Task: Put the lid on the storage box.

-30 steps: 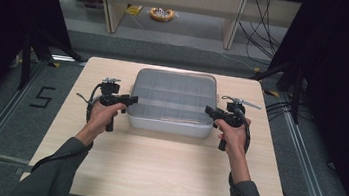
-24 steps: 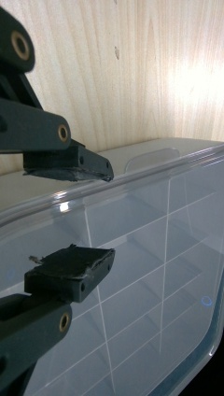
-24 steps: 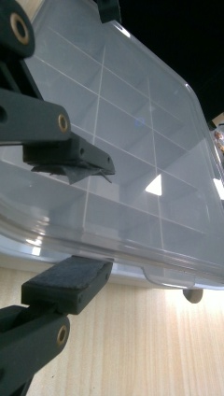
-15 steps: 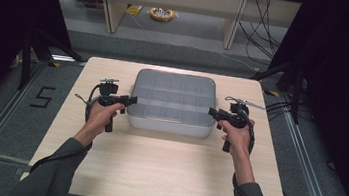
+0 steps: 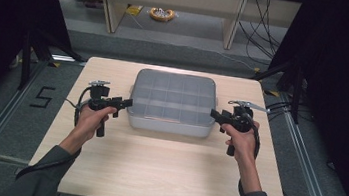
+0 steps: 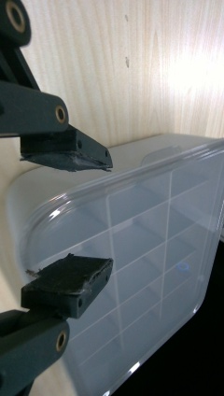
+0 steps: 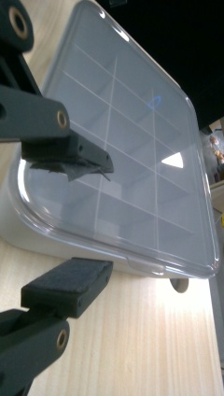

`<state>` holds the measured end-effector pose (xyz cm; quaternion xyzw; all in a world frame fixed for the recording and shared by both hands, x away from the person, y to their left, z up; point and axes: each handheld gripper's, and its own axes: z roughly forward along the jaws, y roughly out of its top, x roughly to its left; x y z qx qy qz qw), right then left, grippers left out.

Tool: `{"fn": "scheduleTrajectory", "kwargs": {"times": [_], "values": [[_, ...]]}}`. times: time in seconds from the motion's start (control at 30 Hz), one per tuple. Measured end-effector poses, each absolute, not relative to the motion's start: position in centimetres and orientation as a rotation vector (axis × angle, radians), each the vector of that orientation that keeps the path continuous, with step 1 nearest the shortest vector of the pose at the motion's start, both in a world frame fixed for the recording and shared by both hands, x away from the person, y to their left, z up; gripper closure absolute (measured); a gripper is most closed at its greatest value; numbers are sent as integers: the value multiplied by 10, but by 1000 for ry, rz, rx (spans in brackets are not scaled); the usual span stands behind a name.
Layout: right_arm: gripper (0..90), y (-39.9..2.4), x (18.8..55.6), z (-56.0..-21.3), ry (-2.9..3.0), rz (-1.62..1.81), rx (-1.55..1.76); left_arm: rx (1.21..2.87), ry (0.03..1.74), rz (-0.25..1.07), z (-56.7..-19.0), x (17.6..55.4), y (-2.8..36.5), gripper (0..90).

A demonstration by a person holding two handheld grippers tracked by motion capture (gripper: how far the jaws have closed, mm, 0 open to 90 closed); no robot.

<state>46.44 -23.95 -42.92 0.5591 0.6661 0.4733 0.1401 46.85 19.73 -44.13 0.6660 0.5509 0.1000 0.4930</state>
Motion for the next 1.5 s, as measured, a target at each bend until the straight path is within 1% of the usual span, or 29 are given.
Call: {"fn": "scheduleTrajectory", "kwargs": {"times": [0.2, 0.23, 0.33, 0.43, 0.57, 0.9, 1.03, 1.3, 1.37, 1.43, 1.5], "values": [[399, -236, 454, -429, 1915, 1369, 1636, 1637, 1290, 232, -441, 450, 199, 416], [388, -239, 455, -431, 1934, 1361, 1569, 1639, 1283, 230, -442, 447, 198, 411], [333, -233, 448, -429, 1933, 1385, 1625, 1651, 1265, 229, -443, 440, 196, 396], [316, -232, 445, -431, 1952, 1393, 1533, 1659, 1240, 206, -447, 432, 192, 378], [280, -227, 436, -431, 1980, 1411, 1526, 1678, 1225, 190, -450, 423, 188, 353], [267, -220, 424, -433, 2010, 1417, 1484, 1702, 1185, 197, -456, 410, 183, 303], [266, -218, 420, -434, 2010, 1416, 1511, 1705, 1179, 198, -457, 407, 181, 295], [261, -222, 418, -439, 2014, 1403, 1458, 1706, 1170, 179, -462, 404, 180, 282], [261, -221, 414, -437, 2023, 1404, 1509, 1706, 1170, 178, -463, 402, 180, 278], [259, -223, 415, -439, 2018, 1412, 1449, 1709, 1167, 173, -465, 401, 180, 275], [257, -222, 414, -439, 2011, 1413, 1462, 1707, 1162, 172, -466, 399, 180, 272]]}}
